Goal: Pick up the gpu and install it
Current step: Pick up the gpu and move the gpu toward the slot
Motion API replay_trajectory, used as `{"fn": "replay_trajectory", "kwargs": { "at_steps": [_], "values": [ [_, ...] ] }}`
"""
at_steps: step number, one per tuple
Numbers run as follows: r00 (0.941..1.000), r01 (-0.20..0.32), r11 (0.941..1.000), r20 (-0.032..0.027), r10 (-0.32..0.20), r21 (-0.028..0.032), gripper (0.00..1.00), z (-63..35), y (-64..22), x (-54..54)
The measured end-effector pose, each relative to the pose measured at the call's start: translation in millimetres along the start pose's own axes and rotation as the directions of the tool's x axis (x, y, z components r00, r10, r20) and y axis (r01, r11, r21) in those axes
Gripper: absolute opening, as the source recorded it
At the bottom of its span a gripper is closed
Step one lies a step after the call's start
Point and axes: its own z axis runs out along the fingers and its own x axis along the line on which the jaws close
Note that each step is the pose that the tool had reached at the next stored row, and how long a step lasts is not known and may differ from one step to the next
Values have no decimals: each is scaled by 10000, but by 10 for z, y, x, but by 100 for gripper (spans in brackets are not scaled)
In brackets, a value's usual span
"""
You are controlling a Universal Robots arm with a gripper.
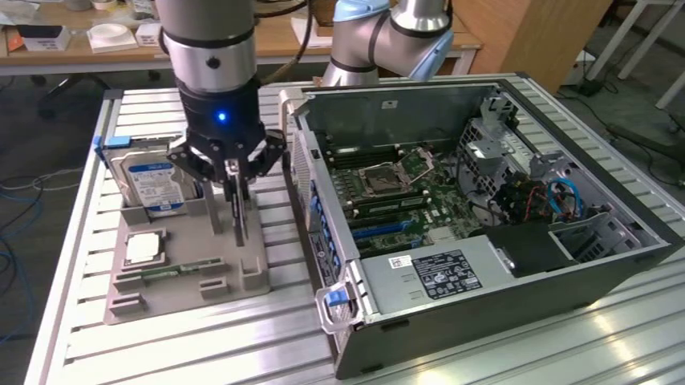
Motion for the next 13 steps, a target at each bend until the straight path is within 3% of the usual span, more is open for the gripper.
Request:
{"fn": "replay_trajectory", "kwargs": {
  "at_steps": [9, 12, 13],
  "values": [
    [10000, -1, 10000, -34, 1, 22, 26, -387, 13, 5],
    [9998, -6, 10000, -183, 6, 27, 26, -432, 15, 5],
    [9998, -6, 10000, -185, 7, 28, 26, -432, 15, 5]
  ]
}}
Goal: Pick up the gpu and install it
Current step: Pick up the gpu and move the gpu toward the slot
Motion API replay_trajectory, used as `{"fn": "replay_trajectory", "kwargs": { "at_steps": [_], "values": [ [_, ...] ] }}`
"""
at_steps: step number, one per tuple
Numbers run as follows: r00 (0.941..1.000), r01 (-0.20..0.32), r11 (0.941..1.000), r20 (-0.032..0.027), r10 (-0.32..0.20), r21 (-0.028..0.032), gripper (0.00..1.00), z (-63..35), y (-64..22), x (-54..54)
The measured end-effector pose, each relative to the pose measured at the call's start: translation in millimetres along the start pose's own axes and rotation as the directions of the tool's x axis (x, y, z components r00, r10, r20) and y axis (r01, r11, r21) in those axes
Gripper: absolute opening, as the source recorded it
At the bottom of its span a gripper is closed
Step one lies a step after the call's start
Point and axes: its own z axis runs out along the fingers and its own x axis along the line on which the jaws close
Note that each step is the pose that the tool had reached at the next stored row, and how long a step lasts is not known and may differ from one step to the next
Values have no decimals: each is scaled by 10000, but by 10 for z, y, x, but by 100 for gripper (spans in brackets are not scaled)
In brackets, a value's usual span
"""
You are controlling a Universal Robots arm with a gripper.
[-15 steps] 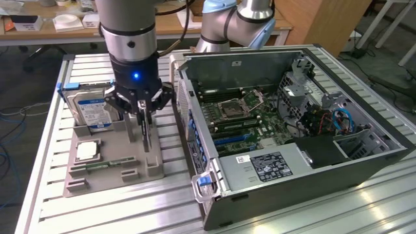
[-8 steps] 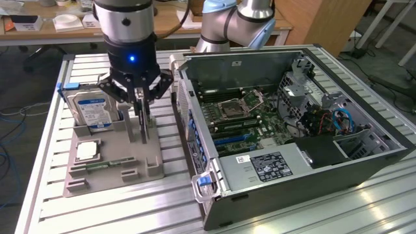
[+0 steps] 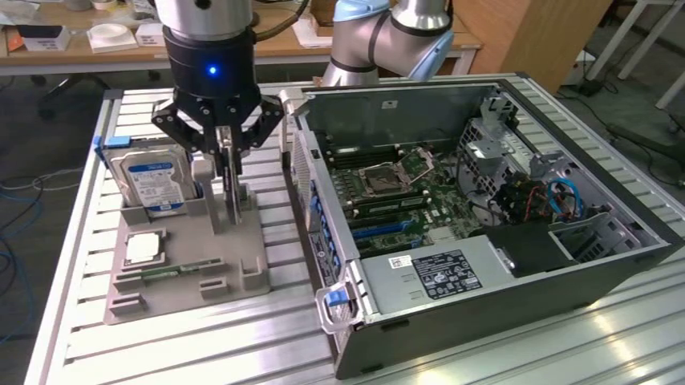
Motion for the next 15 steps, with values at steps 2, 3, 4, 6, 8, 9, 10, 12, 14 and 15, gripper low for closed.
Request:
{"fn": "replay_trajectory", "kwargs": {
  "at_steps": [2, 3, 4, 6, 8, 9, 10, 12, 14, 15],
  "values": [
    [10000, 1, 10000, -1, -1, 1, 26, 0, 0, -1],
    [10000, 1, 10000, -2, -1, 1, 26, -1, 0, -1],
    [10000, 1, 10000, -2, -1, 2, 26, -1, 0, -1],
    [10000, 2, 10000, -6, -2, 16, 26, -16, 0, -1],
    [10000, 2, 10000, -1, -2, 18, 26, -62, 1, 0],
    [10000, 1, 10000, -2, -1, 21, 26, -88, 2, 0],
    [10000, 1, 10000, -1, -1, 23, 26, -118, 3, 1],
    [10000, 1, 10000, -1, -1, 25, 26, -180, 5, 2],
    [10000, 1, 10000, -1, -1, 28, 26, -237, 7, 3],
    [10000, 1, 10000, 0, -1, 31, 26, -264, 8, 3]
  ]
}}
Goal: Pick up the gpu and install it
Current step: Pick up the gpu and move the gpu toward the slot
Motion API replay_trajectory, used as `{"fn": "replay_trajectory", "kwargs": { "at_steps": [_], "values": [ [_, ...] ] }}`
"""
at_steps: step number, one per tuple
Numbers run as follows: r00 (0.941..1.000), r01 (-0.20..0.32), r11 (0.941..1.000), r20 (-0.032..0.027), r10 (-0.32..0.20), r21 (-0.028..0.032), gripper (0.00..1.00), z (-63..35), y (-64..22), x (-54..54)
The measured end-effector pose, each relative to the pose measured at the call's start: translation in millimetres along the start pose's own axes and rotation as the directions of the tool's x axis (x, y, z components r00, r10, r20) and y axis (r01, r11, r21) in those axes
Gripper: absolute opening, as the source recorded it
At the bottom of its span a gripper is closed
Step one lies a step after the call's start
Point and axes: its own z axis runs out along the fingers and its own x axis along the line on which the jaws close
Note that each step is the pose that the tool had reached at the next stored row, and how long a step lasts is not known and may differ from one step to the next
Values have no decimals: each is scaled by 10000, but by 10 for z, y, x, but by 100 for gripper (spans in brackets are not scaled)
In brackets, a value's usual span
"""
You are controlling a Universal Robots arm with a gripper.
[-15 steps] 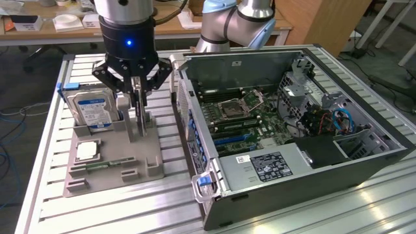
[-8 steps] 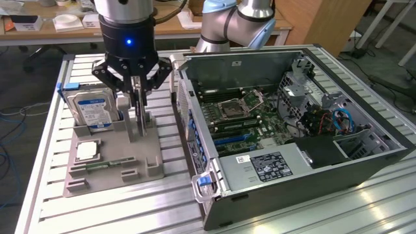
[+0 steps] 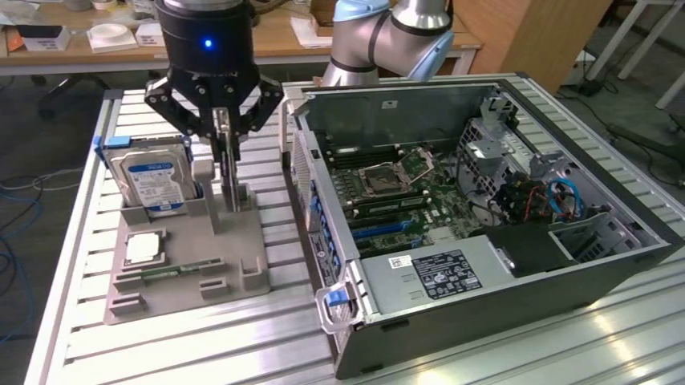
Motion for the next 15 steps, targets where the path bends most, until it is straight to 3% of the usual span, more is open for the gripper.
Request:
{"fn": "replay_trajectory", "kwargs": {
  "at_steps": [9, 15],
  "values": [
    [10000, -2, 10000, 0, 2, 9, 26, -161, 5, -3],
    [10000, 0, 10000, 0, 0, 9, 26, -228, 9, -95]
  ]
}}
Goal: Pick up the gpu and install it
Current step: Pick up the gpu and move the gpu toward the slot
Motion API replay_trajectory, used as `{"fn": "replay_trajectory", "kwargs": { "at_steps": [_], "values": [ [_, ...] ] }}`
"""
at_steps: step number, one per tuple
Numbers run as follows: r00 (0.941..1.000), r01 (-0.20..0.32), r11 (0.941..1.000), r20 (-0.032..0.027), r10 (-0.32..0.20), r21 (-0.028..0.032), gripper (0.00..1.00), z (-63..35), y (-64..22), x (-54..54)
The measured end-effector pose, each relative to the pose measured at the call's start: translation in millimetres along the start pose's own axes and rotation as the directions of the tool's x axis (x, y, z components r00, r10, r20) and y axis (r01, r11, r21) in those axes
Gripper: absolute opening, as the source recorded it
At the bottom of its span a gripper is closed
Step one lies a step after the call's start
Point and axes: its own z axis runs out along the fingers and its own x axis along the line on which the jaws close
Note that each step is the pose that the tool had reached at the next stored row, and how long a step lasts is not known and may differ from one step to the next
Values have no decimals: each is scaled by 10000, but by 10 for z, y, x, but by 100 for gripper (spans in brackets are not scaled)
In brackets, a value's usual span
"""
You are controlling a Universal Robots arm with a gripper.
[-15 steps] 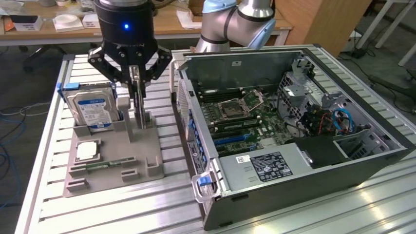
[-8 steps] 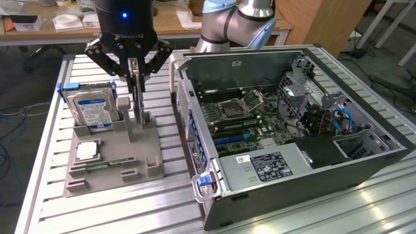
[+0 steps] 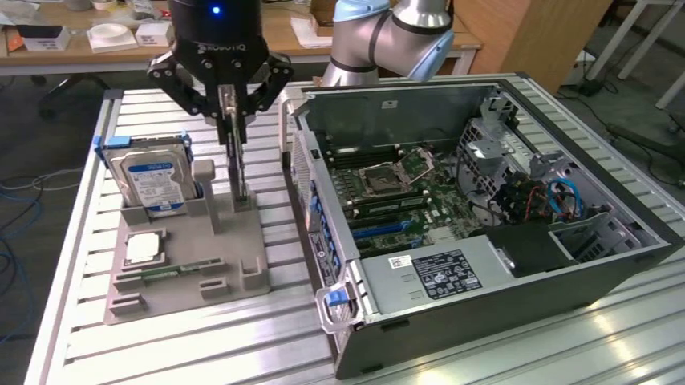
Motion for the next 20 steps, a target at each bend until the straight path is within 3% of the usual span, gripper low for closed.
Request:
{"fn": "replay_trajectory", "kwargs": {
  "at_steps": [20],
  "values": [
    [10000, 1, 10000, 1, -1, 0, 26, -92, 18, -638]
  ]
}}
